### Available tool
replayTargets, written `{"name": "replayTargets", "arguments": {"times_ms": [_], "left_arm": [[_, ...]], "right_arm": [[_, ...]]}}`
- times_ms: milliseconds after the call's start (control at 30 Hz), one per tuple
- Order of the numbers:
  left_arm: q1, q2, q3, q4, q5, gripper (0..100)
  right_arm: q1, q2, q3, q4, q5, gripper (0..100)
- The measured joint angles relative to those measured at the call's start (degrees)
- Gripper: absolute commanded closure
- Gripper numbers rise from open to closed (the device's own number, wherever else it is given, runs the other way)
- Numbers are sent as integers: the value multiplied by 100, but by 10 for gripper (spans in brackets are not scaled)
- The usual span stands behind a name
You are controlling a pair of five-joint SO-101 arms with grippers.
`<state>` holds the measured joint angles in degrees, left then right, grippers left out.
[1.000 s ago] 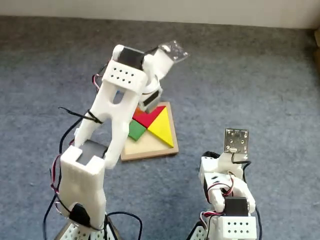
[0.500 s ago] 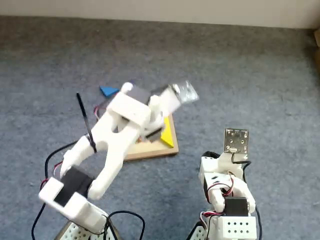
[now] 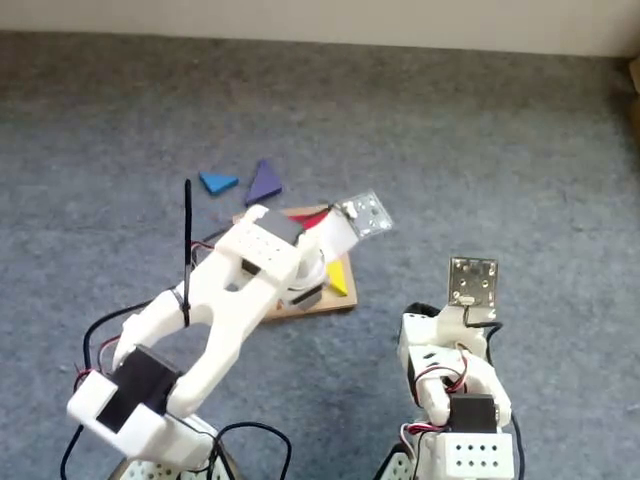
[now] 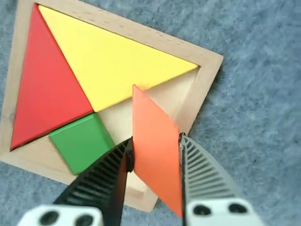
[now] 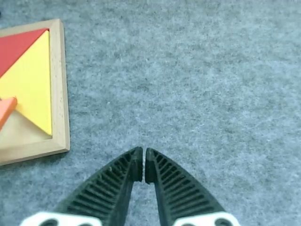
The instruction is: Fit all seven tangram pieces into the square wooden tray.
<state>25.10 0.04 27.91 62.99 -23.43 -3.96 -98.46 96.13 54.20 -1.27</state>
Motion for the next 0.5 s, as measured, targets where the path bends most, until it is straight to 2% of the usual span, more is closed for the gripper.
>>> {"name": "replayTargets", "arguments": {"times_ms": [300, 500], "left_arm": [[545, -18, 88, 18, 440, 866], [554, -18, 88, 9, 457, 846]], "right_arm": [[0, 0, 0, 0, 0, 966], [0, 0, 0, 0, 0, 966]]}}
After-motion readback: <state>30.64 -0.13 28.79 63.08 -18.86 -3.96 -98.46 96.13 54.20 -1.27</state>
